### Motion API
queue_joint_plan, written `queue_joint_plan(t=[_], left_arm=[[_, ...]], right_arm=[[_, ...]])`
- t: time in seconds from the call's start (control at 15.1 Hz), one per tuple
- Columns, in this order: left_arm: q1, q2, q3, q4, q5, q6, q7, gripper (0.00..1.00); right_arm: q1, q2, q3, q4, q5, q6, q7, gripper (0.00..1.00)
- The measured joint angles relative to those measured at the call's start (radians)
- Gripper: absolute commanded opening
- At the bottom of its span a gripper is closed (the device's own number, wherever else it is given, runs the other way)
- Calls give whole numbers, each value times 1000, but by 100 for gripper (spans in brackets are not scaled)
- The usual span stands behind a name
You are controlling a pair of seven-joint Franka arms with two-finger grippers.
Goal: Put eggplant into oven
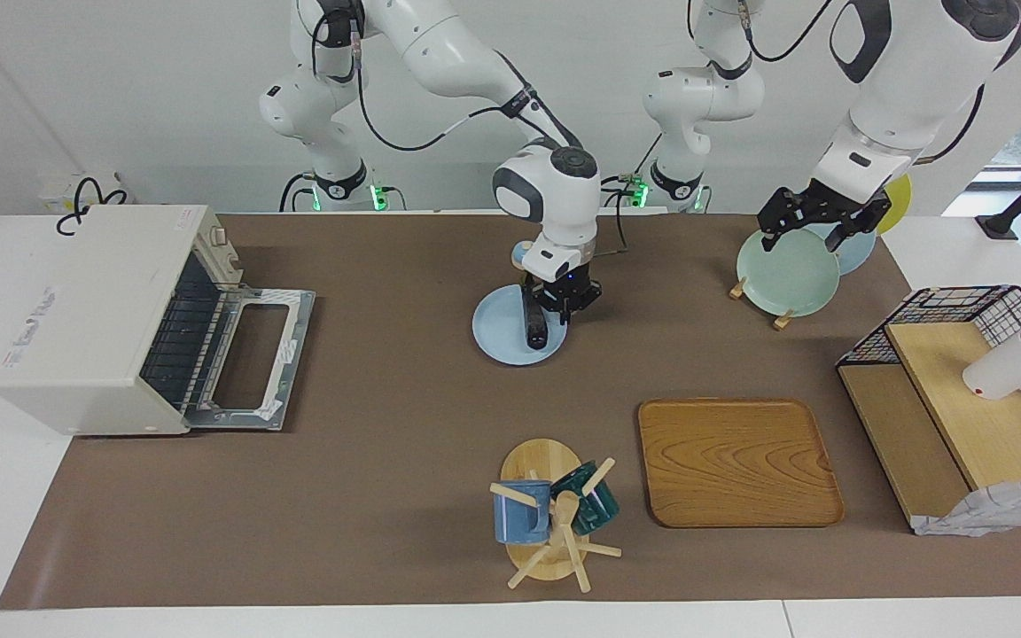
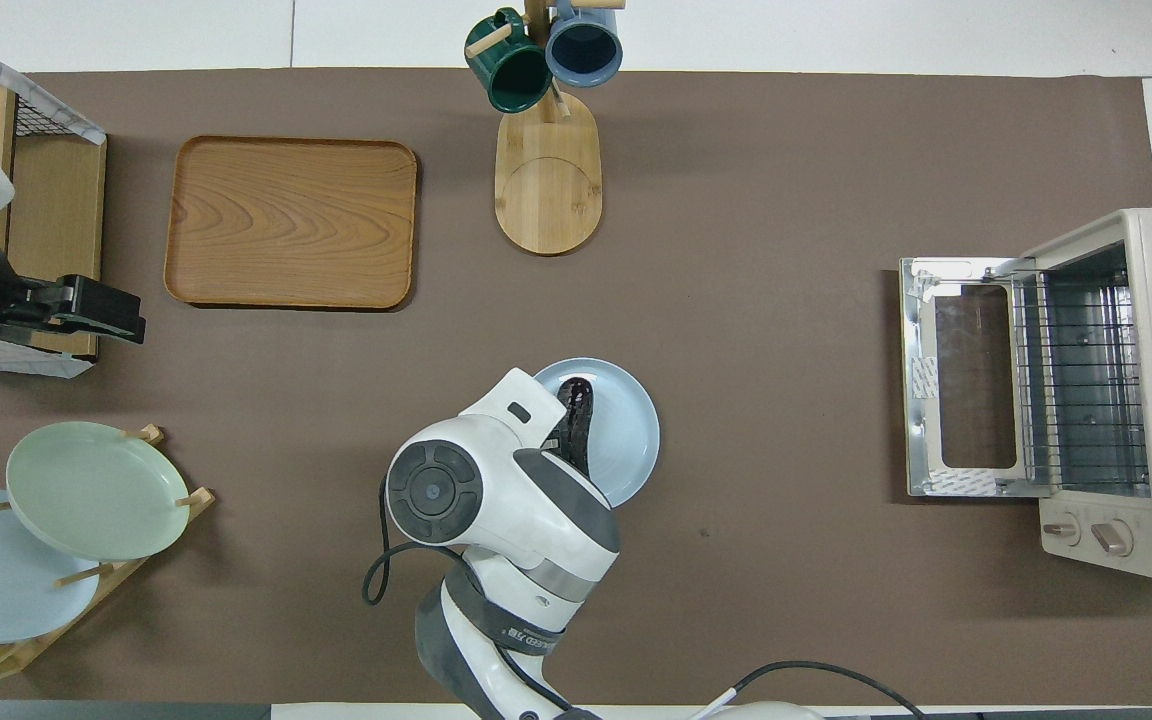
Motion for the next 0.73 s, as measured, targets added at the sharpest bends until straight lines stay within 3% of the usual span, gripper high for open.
queue_joint_plan(t=[0.13,0.33,0.73], left_arm=[[1,0,0,0,0,-4,0,100],[1,0,0,0,0,-6,0,100],[42,0,-20,0,0,-13,-1,100]], right_arm=[[-12,-2,-7,76,-40,-130,-46,0],[-87,-33,-18,114,-54,-214,-164,0],[-382,-185,-25,11,-57,-251,-498,0]])
